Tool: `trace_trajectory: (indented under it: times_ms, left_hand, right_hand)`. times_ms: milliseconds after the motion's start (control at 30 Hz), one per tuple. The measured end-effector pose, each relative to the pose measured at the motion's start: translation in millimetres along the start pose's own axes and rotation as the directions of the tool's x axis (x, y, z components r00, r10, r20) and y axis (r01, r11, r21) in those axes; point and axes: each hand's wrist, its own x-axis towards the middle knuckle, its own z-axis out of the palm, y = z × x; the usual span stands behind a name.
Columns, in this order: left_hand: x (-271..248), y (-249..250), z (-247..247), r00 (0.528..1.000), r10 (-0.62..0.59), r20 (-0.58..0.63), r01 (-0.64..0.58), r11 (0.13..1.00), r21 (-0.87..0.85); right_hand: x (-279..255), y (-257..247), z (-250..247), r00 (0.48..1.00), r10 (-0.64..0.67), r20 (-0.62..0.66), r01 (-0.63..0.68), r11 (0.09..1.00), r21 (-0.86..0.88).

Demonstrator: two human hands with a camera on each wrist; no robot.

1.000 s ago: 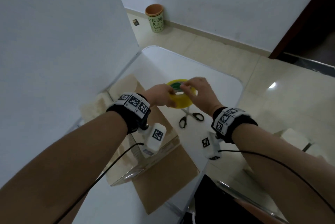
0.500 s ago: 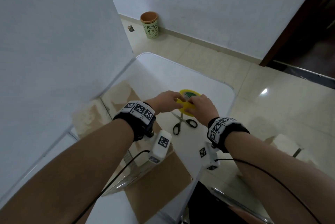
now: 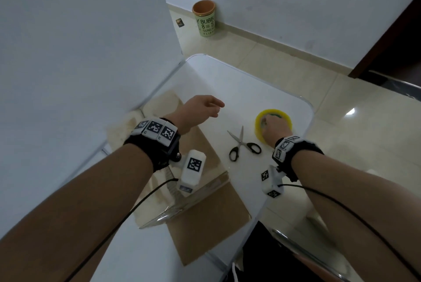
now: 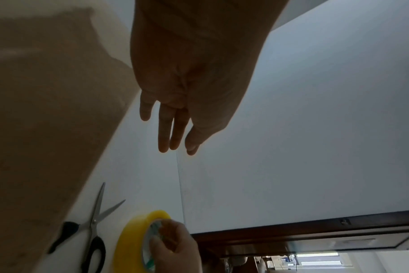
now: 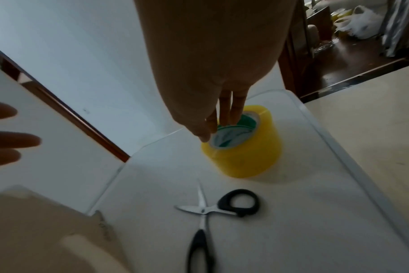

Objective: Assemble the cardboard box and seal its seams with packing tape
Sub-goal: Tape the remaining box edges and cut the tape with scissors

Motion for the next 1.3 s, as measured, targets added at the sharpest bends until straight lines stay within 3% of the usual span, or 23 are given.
trace_trajectory:
  times_ms: [100,200,300,433,600,800,1000,1100,1300]
  left_hand:
    - [-32.4,-14.1,-8.5,0.993,0.056,-0.101,-0.059,0.998,-0.026]
    - [-77.5,-43.7,-13.3,0.970,0.111,-0.218,-0.104,0.994,0.042]
    - [-125.5,-78.9,-11.0,0.942,0.139,-0.305,-0.093,0.983,0.159]
    - [-181.3,-114.9,-3.5,0.925,0.205,-0.322,-0.092,0.938,0.334]
    - [-226.2,-152.4,12.9,0.947,0.243,-0.208,-0.086,0.819,0.567]
    - [-227.8,-165.3,21.3,0.947,0.268,-0.178,-0.051,0.672,0.739]
    - [-216.3,-156.8,21.4,0.971,0.163,-0.173,0.028,0.644,0.764]
    - [-213.5,-153.9,23.0,0.972,0.141,-0.188,0.060,0.624,0.779]
    - [-211.3,-151.3,16.4,0.989,0.123,-0.076,-0.012,0.596,0.803]
  right_hand:
    - [-16.4,-22.1,1.5,0.980,-0.138,-0.145,0.165,0.967,0.197]
    - [-45.9,-54.6,6.2,0.904,-0.365,-0.224,0.411,0.886,0.214]
    - [-75.7,-83.7,13.5,0.818,-0.517,-0.252,0.567,0.798,0.204]
    - [-110.7,-109.7,21.6,0.766,-0.603,-0.224,0.642,0.732,0.229]
    - [-149.6,-123.9,40.3,0.693,-0.711,-0.119,0.716,0.659,0.231]
    - [-172.4,-137.3,61.8,0.594,-0.804,0.008,0.795,0.589,0.146]
    - [-177.2,-164.5,74.3,0.505,-0.852,0.139,0.863,0.500,-0.069]
    - [-176.8,-168.9,76.2,0.500,-0.855,0.138,0.865,0.486,-0.124]
    - [-162.9,-158.2,58.4,0.583,-0.775,0.244,0.812,0.564,-0.152]
